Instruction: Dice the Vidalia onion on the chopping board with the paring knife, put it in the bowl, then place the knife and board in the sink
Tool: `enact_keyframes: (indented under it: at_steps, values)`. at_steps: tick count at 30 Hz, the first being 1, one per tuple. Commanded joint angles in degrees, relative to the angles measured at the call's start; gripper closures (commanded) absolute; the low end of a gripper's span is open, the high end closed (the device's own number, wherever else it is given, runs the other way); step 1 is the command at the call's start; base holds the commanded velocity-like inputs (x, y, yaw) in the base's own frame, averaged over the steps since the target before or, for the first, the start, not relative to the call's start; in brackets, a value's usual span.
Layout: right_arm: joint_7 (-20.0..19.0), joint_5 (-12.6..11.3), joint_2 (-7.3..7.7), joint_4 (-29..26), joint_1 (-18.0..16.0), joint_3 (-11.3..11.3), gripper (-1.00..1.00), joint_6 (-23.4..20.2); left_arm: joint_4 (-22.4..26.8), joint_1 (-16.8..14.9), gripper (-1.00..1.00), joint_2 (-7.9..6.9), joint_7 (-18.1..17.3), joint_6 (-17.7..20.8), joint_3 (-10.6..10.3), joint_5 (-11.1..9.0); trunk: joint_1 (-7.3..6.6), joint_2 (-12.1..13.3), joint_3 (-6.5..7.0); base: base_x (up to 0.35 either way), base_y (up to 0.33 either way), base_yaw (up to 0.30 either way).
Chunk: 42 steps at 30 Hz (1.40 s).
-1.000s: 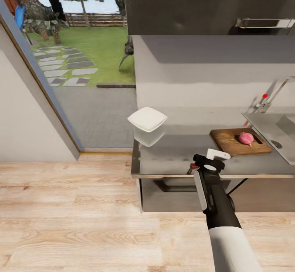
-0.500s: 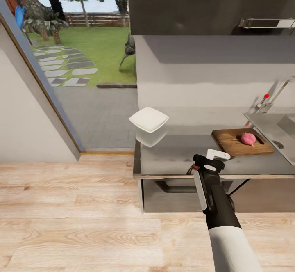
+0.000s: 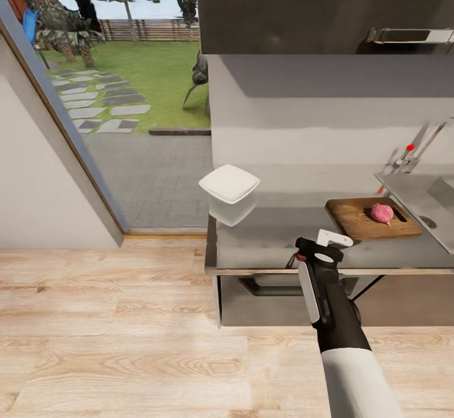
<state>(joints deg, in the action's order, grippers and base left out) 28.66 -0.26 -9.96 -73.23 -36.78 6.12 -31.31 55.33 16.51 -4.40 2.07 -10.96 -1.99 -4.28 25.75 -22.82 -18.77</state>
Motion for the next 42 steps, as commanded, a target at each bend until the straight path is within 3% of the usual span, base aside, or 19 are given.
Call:
enact_keyframes:
  at_steps: [1,42]
  values:
    - [0.1,-0.1,-0.04,-0.1,0.0,0.0,-1.00,-0.3,0.1,0.0,-1.00,-0.07,0.2,-0.1,-0.2,-0.4,0.03,-0.1,-0.09,0.000,0.000,0.000]
    - [0.5,-0.9,-0.04,0.9,0.0,0.8,-1.00,-0.5,-2.3,-0.2,-1.00,0.09,0.2,-0.1,-0.3,-0.1,0.03,-0.1,-0.09,0.000,0.000,0.000]
